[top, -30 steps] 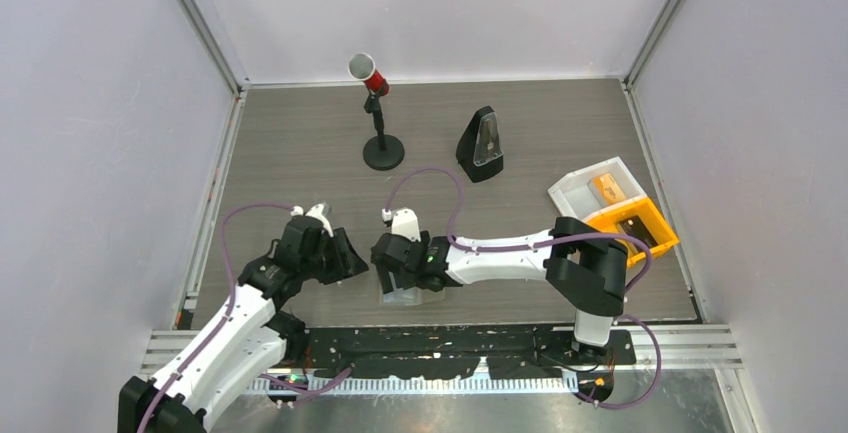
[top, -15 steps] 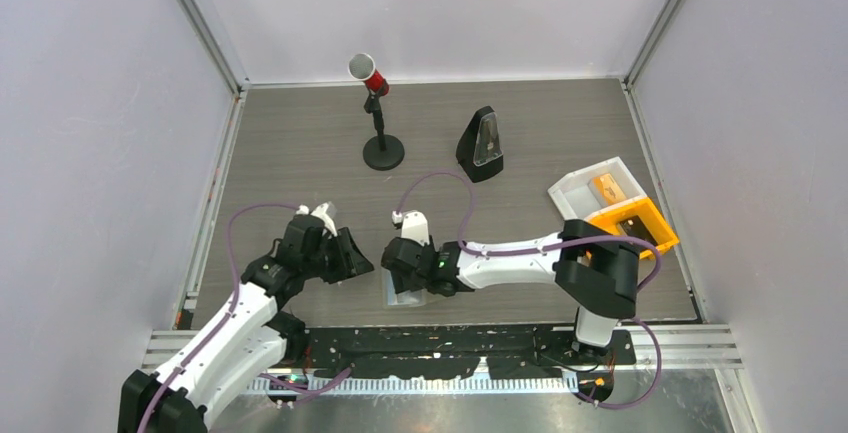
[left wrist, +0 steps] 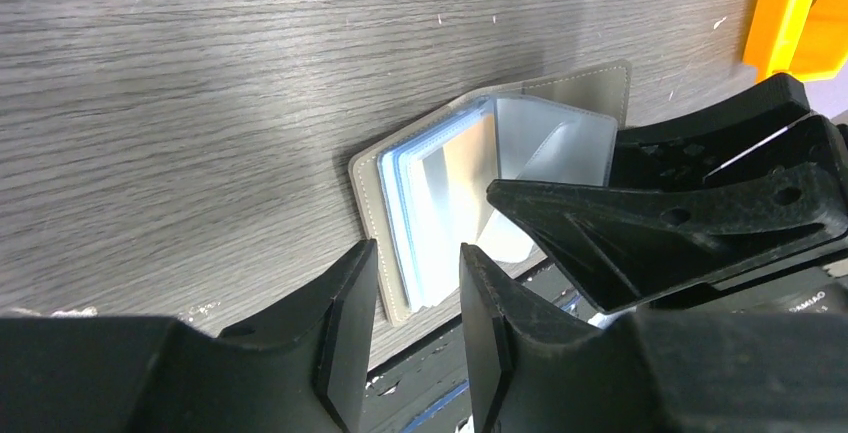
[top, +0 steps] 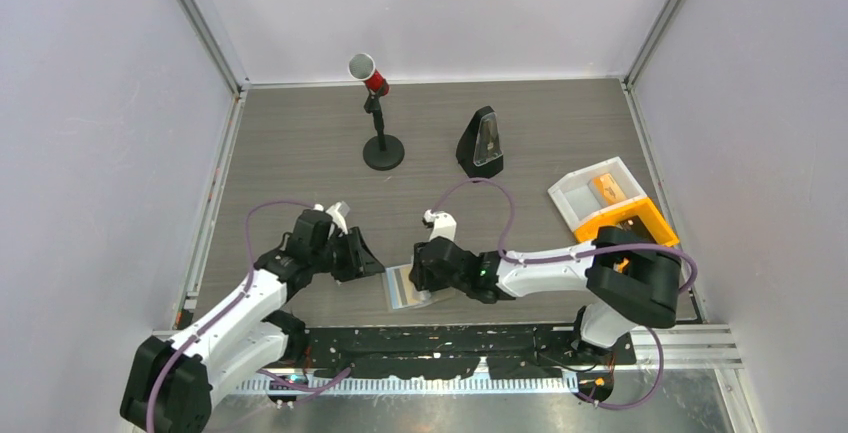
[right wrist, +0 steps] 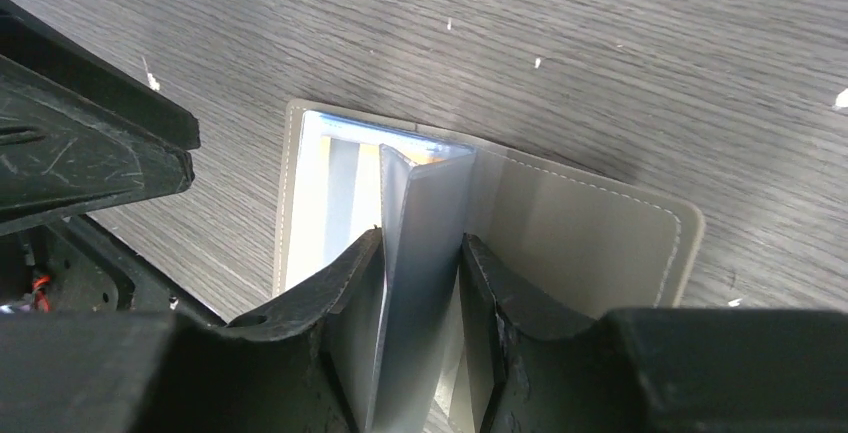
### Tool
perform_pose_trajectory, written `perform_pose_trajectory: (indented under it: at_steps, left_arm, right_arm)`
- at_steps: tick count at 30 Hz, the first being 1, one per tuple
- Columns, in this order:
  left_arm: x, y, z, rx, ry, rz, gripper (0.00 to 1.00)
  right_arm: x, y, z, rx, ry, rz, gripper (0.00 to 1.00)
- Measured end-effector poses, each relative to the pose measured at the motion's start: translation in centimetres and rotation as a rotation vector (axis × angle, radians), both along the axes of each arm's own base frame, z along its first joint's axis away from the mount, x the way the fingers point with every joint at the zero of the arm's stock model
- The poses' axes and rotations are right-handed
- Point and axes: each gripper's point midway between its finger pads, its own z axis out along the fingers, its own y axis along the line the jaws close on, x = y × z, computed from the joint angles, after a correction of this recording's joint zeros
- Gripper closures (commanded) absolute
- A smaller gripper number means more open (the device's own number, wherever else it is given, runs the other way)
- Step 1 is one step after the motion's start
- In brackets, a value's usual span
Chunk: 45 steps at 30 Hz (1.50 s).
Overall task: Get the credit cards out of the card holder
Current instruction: Remove the credit card from the card holder.
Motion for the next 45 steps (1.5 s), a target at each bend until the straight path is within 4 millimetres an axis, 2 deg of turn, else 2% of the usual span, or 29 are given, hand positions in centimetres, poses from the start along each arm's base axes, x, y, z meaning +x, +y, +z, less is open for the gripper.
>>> perform_pose_trajectory:
  at_steps: [6,20,27,45]
  left_arm:
    - [0.2,-0.1,-0.8,0.01,0.022,-0.006,0.63]
    - [-0.9,-0.3,-3.3,-0.023,0.05,-0.016,0.51]
    - [-0.5,-1.4,-3.1,-0.111,0.008,-0.025,0.51]
    - [0.4,-4.0,-2.1,-0.271,-0.023,-0.049,0.62]
  right_arm:
    - [0.3,-0.9,0.3,0.109,0.007,-0.006,0.63]
    - [0.6,-3.3,-0.5,0.275,0.051,-0.055,0.65]
    - [0.5,-4.1,-0.6,0.352,0.072,-0.08,0.66]
    - [0.5,-4.5,-0.5,0.397,0.082,-0.095,0.66]
